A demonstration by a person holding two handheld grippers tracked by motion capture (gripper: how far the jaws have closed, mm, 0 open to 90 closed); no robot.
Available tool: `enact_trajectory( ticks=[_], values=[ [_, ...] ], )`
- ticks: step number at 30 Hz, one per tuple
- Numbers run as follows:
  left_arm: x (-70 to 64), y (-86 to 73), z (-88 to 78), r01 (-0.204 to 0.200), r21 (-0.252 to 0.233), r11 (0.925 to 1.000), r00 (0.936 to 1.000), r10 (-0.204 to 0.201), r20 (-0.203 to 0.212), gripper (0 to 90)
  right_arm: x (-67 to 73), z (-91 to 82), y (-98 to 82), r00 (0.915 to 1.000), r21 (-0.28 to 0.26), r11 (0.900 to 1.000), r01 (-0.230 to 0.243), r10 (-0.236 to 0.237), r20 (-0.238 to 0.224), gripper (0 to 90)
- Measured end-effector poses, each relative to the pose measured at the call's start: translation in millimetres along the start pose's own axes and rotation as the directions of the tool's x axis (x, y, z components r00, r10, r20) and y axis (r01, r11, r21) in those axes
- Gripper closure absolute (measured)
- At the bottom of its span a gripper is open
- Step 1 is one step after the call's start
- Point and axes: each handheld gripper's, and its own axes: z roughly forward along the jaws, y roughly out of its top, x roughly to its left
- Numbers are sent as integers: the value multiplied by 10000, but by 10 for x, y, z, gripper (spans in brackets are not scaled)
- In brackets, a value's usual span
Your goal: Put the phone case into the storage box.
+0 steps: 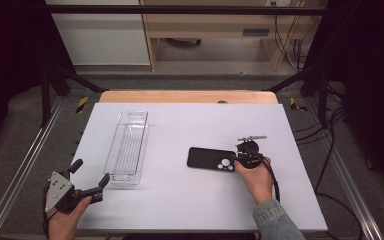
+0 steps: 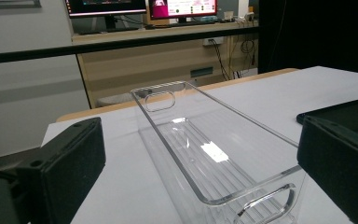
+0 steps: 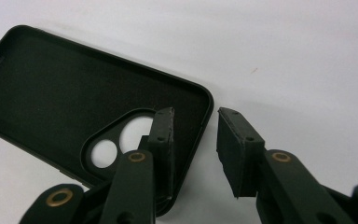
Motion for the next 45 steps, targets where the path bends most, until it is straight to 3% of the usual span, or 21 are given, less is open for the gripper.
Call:
enact_trajectory(
  ticks=[29, 45],
  values=[
    [-9, 0, 5, -86, 46, 10000, 10000, 86, 37, 7, -35, 52, -54, 9957, -139, 9959, -898, 894, -234, 768],
    [6, 4, 10, 29, -8, 10000, 10000, -29, -12, 8, -68, 42, -99, 9875, -398, 9873, -1540, 1524, -406, 849]
  ],
)
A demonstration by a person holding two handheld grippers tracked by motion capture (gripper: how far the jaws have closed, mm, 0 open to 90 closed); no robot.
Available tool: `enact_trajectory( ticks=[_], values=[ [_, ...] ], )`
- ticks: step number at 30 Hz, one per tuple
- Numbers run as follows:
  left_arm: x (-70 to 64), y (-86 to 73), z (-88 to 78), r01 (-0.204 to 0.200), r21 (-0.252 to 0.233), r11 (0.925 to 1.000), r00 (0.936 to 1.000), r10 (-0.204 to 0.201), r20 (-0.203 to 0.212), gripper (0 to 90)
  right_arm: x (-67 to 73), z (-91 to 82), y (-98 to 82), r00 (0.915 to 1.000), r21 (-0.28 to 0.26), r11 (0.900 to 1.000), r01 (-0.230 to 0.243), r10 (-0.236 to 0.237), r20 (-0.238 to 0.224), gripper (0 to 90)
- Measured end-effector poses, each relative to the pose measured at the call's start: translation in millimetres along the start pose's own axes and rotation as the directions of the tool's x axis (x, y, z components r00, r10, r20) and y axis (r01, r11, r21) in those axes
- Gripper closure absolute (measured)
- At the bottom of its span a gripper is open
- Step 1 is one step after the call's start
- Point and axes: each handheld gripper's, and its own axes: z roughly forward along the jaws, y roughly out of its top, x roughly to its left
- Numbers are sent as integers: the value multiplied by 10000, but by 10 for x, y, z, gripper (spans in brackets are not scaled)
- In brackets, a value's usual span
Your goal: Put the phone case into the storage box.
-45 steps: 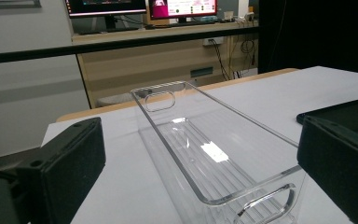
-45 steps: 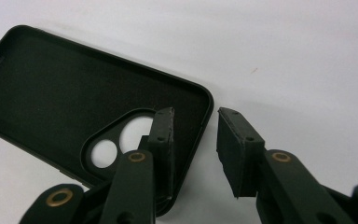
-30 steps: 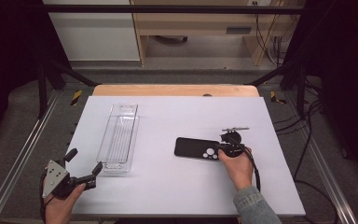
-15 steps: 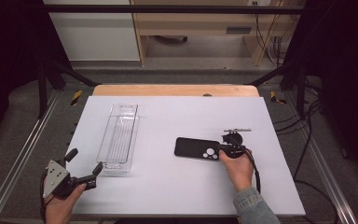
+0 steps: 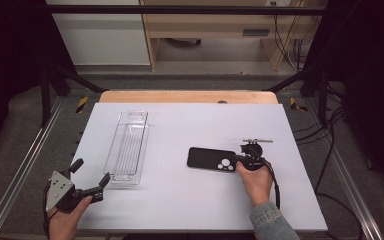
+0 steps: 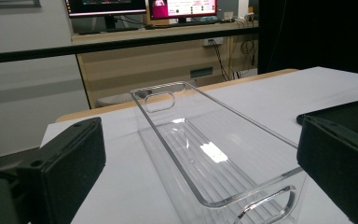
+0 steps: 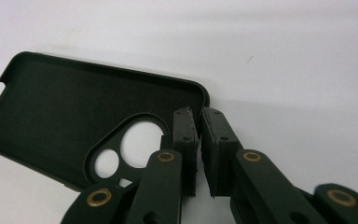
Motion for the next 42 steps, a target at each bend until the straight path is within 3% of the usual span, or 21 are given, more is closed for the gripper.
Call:
enact_trajectory(
  ticks=[12, 19, 26, 31, 33, 35, 36, 37, 38, 39, 40, 41, 42],
  values=[
    [1, -4, -16, -57, 21, 10000, 10000, 57, -57, 8, 26, 15, -80, 9991, -593, 9973, -424, 428, 42, 893],
    [-2, -4, -22, -114, 49, 9999, 9999, 114, -92, 8, 10, -12, -79, 9991, -1042, 9937, -420, 421, -10, 896],
    [-28, 32, -58, -117, -74, 9999, 9998, 116, -146, 11, 3, -213, 7, 9987, -2126, 9758, -502, 484, -140, 897],
    [-90, 115, -39, -4, -43, 10000, 9999, 3, -114, 14, 20, -353, 124, 9995, -2583, 9655, -327, 310, -106, 898],
    [-173, 171, -40, -378, 153, 9992, 9992, 380, -102, 14, 23, -412, 171, 9997, -2823, 9591, -229, 225, -46, 897],
    [-215, 199, -26, -389, 247, 9989, 9992, 389, 4, 13, 18, -450, 192, 9991, -2962, 9543, -402, 355, -213, 898],
    [-315, 278, 22, -778, 652, 9948, 9969, 769, 165, 14, 28, -470, 203, 9995, -3054, 9517, -301, 275, -129, 898],
    [-315, 278, 22, -778, 652, 9948, 9969, 769, 165, 15, 28, -470, 203, 9995, -3054, 9517, -301, 275, -129, 898],
    [-434, 375, 57, -1241, 937, 9878, 9918, 1207, 409, 17, 39, -506, 211, 9996, -3145, 9489, -273, 233, -164, 897],
    [-434, 375, 57, -1241, 937, 9878, 9918, 1207, 409, 17, 39, -506, 211, 9996, -3145, 9489, -273, 233, -164, 897],
    [-552, 473, 109, -1661, 1124, 9797, 9844, 1580, 776, 18, 56, -532, 214, 9998, -3242, 9458, -182, 148, -128, 898],
    [-552, 473, 109, -1661, 1124, 9797, 9844, 1580, 776, 18, 56, -532, 214, 9998, -3242, 9458, -182, 148, -128, 898],
    [-618, 535, 152, -2029, 1122, 9728, 9770, 1933, 905, 19, 72, -553, 216, 9997, -3333, 9426, -196, 146, -174, 898]
  ],
)
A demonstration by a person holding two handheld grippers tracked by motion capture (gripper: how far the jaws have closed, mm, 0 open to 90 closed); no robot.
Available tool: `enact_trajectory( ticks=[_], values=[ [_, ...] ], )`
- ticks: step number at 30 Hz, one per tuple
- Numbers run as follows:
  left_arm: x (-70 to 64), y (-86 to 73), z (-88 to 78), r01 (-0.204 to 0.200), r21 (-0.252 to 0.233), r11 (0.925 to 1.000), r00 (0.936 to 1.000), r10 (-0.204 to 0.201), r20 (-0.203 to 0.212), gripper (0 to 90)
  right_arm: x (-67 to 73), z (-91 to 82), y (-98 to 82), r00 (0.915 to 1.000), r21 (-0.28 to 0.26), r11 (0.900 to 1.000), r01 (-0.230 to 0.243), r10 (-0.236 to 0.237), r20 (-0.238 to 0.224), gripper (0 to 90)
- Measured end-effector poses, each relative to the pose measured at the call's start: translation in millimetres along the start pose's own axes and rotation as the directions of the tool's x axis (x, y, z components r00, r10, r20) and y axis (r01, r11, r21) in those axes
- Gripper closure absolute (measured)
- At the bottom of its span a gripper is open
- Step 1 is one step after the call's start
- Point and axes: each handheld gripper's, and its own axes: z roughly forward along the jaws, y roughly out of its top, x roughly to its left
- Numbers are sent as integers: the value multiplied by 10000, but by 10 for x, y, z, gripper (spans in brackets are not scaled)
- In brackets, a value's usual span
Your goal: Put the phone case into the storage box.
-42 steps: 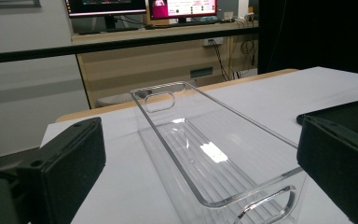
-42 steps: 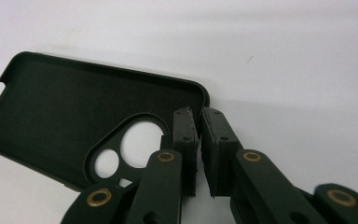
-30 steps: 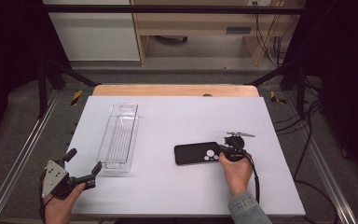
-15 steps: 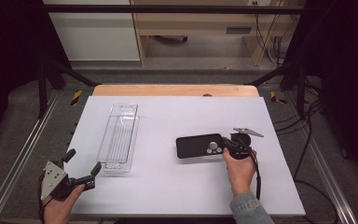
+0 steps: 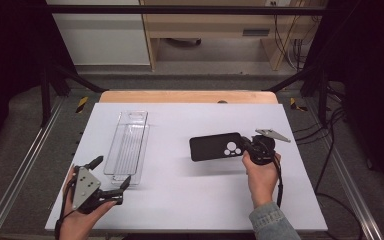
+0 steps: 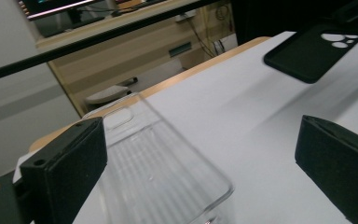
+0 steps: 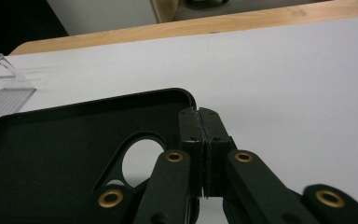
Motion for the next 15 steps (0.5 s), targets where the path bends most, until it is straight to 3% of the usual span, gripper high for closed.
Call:
enact_trajectory(
  ticks=[1, 3, 4, 6, 11, 15],
  values=[
    [-53, 54, 25, 10, 61, 10000, 9998, -11, 199, 20, 12, -8, 4, 10000, -64, 10000, 14, -14, -33, 898],
    [-178, 199, 120, -630, 198, 9978, 9965, 618, 570, 19, 43, -20, 16, 9999, -128, 9999, 94, -95, -56, 897],
    [-178, 199, 120, -630, 198, 9978, 9965, 618, 570, 20, 43, -20, 16, 9999, -128, 9999, 94, -95, -56, 897],
    [-292, 336, 226, -969, 180, 9951, 9910, 948, 944, 20, 86, -28, 39, 9998, -240, 9996, 134, -138, -163, 897],
    [-427, 459, 378, -1463, 273, 9889, 9829, 1422, 1171, 22, 168, -10, 41, 9992, -344, 9990, 270, -280, -271, 897],
    [-596, 562, 597, -2090, 354, 9773, 9697, 2025, 1369, 22, 220, -7, 46, 9990, -465, 9987, 220, -238, -384, 898]
  ],
)
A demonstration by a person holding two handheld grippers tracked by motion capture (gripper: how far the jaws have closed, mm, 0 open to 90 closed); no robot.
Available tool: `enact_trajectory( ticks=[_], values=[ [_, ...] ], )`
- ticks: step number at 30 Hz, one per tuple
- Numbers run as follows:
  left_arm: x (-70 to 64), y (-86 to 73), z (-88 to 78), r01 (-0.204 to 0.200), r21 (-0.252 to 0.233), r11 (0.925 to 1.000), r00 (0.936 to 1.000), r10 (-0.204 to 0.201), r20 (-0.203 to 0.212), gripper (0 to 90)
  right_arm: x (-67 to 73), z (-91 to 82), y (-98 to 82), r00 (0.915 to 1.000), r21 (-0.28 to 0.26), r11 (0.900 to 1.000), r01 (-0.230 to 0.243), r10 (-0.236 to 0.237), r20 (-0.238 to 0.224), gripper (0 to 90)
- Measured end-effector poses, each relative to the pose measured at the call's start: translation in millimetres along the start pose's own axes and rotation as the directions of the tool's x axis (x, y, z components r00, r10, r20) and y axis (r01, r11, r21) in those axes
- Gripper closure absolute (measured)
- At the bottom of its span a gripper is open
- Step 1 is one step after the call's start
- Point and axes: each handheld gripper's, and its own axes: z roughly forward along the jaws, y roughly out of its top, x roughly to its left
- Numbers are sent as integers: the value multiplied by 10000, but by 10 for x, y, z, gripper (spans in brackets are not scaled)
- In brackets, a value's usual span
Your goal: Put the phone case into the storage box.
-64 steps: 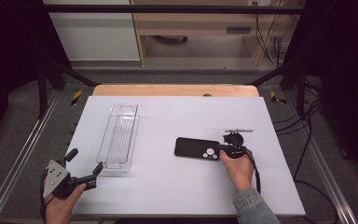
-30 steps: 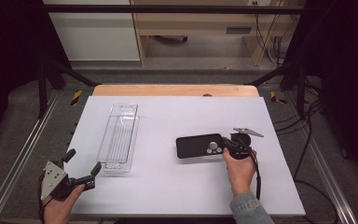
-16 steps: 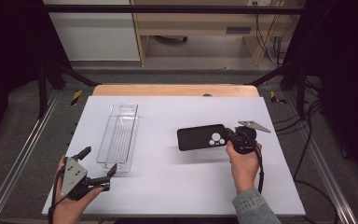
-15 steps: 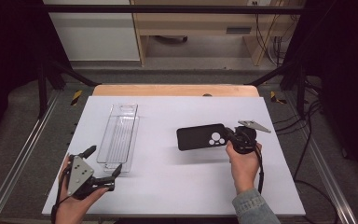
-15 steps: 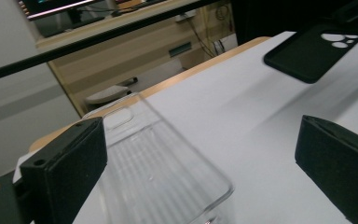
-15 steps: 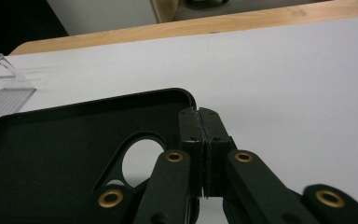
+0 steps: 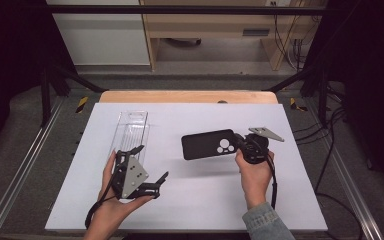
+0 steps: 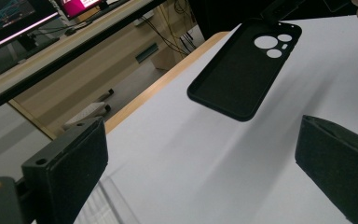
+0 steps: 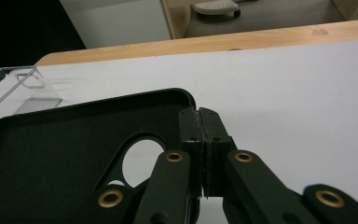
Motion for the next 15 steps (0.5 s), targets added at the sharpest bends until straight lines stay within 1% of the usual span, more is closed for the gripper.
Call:
enact_trajectory(
  ticks=[1, 2, 3, 4, 5, 7, 9, 13, 15],
  values=[
    [-21, 28, 43, -147, 29, 9999, 9999, 147, 55, 22, 8, 0, 4, 10000, -24, 10000, -15, 15, 0, 897],
    [-21, 28, 43, -147, 29, 9999, 9999, 147, 55, 22, 8, 0, 4, 10000, -24, 10000, -15, 15, 0, 897],
    [-58, 78, 116, -312, 77, 9995, 9994, 311, 157, 23, 25, 5, 11, 10000, -55, 10000, -25, 25, -37, 898],
    [-77, 107, 156, -373, 103, 9992, 9990, 371, 244, 23, 32, 8, 14, 10000, -66, 10000, -2, 2, -40, 897],
    [-77, 107, 156, -373, 103, 9992, 9990, 371, 244, 26, 44, 11, 17, 10000, -78, 10000, -7, 7, -42, 897],
    [-111, 173, 233, -491, 127, 9987, 9981, 486, 372, 29, 57, 19, 23, 10000, -61, 10000, -2, 2, -65, 897],
    [-140, 240, 308, -672, 196, 9976, 9970, 664, 391, 33, 83, 27, 42, 9999, -79, 9999, 79, -79, -109, 897],
    [-197, 304, 436, -936, 396, 9948, 9946, 917, 480, 37, 121, 9, 35, 9998, -175, 9997, 148, -150, -121, 897],
    [-229, 334, 493, -1066, 422, 9934, 9932, 1044, 506, 47, 133, -6, 29, 9998, -226, 9996, 153, -155, -105, 897]
  ],
)
